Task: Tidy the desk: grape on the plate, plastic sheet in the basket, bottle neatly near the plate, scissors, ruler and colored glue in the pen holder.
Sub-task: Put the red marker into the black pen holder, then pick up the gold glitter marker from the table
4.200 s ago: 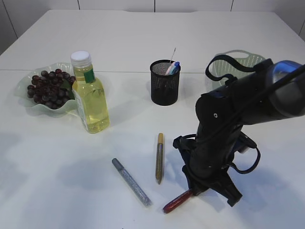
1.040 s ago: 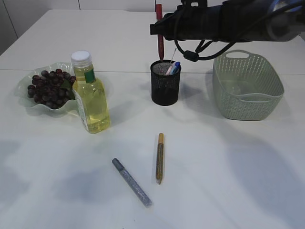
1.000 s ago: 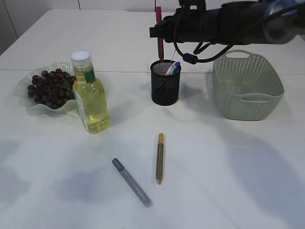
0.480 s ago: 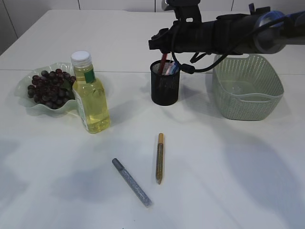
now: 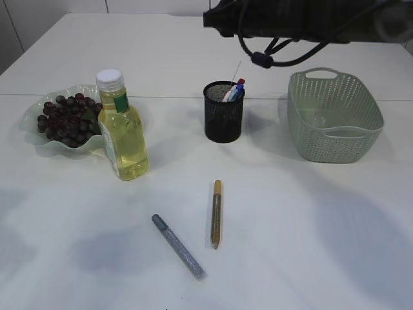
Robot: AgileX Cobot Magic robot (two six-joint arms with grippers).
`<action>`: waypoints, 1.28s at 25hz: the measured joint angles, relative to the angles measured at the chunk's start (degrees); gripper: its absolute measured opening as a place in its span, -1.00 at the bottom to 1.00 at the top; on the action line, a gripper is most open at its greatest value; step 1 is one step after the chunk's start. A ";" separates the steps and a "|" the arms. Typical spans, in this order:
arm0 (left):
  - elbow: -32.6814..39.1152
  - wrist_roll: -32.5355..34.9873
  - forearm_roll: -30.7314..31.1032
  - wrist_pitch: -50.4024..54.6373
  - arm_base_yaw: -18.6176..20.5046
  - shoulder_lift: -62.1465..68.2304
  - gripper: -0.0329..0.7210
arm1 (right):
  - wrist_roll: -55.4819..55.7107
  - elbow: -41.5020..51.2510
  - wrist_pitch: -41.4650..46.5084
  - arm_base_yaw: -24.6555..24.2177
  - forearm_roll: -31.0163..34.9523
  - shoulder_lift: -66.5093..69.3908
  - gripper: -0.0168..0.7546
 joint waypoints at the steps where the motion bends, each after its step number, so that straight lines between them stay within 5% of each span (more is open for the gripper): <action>1: 0.00 0.00 0.00 0.00 0.00 0.00 -0.10 | 1.38 0.79 0.00 0.00 -0.60 -1.75 -0.25; 8: 0.00 0.00 0.46 0.23 0.00 0.00 -0.10 | 18.94 13.18 0.10 0.64 -14.52 -13.49 -0.26; 17: 0.00 0.00 0.59 0.34 0.00 0.00 -0.10 | 28.04 29.62 0.90 4.05 -17.57 -23.86 -0.26; 23: 0.00 0.00 0.49 0.34 0.00 0.00 -0.10 | 45.37 37.88 3.43 7.99 -25.42 -26.14 -0.26; 26: 0.00 0.00 0.49 0.46 0.00 0.00 -0.10 | 58.32 39.69 6.81 8.48 -35.76 -26.14 -0.26; 32: 0.00 0.00 0.39 0.46 0.00 0.00 -0.10 | 91.59 39.84 12.27 8.47 -67.67 -26.14 -0.26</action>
